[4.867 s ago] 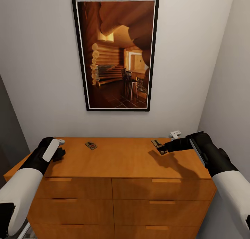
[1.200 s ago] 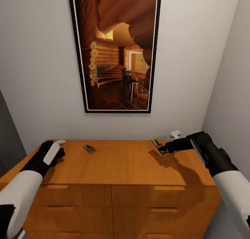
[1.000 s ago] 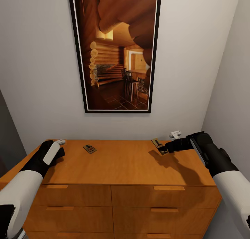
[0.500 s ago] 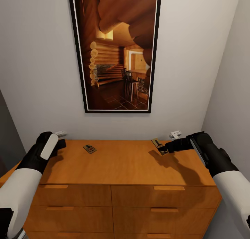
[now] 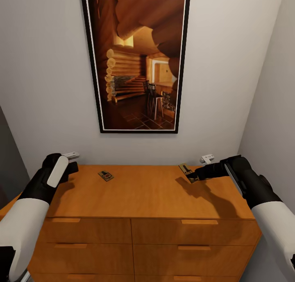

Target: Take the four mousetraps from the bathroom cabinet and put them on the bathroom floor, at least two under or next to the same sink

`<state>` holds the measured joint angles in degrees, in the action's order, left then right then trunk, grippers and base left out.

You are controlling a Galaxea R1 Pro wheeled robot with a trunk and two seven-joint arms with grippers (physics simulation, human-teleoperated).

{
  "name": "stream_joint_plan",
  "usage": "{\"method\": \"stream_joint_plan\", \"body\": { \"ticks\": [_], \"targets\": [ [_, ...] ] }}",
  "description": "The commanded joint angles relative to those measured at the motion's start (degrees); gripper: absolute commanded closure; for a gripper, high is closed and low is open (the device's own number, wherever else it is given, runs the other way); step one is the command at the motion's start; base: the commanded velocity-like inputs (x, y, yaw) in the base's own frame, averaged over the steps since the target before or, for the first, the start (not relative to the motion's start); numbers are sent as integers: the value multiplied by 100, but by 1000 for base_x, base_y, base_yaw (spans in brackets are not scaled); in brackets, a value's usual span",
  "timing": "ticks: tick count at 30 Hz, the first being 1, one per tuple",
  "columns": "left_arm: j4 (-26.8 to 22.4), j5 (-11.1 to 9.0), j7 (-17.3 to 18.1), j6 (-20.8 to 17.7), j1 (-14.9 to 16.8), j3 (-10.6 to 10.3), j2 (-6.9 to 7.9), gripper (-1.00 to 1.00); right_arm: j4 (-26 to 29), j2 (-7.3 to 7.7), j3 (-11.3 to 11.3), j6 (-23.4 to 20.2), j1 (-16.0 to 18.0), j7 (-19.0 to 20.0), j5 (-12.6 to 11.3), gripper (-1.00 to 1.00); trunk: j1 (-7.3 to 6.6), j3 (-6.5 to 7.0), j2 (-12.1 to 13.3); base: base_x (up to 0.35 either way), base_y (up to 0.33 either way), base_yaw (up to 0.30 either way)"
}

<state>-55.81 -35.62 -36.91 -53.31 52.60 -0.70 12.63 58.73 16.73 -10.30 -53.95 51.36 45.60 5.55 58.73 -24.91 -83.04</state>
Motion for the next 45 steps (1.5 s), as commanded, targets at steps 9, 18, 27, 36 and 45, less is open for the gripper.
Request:
{"method": "stream_joint_plan", "body": {
  "ticks": [9,18,27,36,45],
  "targets": [
    [23,-49,-44,-20,4,-9,-40,100,-1,-11,-7,-19,5,36,42,100,0,-7,-4,0,0,0],
    [70,-57,-29,4,4,-24,-243,100,-10,-28,-15,-19,0,36,21,100,0,-7,-4,-35,0,0],
    [489,-75,28,82,-39,-202,-810,100,-2,-38,-16,-19,-3,36,24,100,0,-7,-4,-305,0,0],
    [470,-94,17,83,-45,-673,-1257,100,-7,-46,-24,-12,-17,23,25,100,0,-7,-4,-337,0,0],
    [516,-103,690,92,-242,-707,-1335,100,-30,-43,-25,-10,-29,-5,28,100,0,-7,-4,-338,0,0]
  ]
}}
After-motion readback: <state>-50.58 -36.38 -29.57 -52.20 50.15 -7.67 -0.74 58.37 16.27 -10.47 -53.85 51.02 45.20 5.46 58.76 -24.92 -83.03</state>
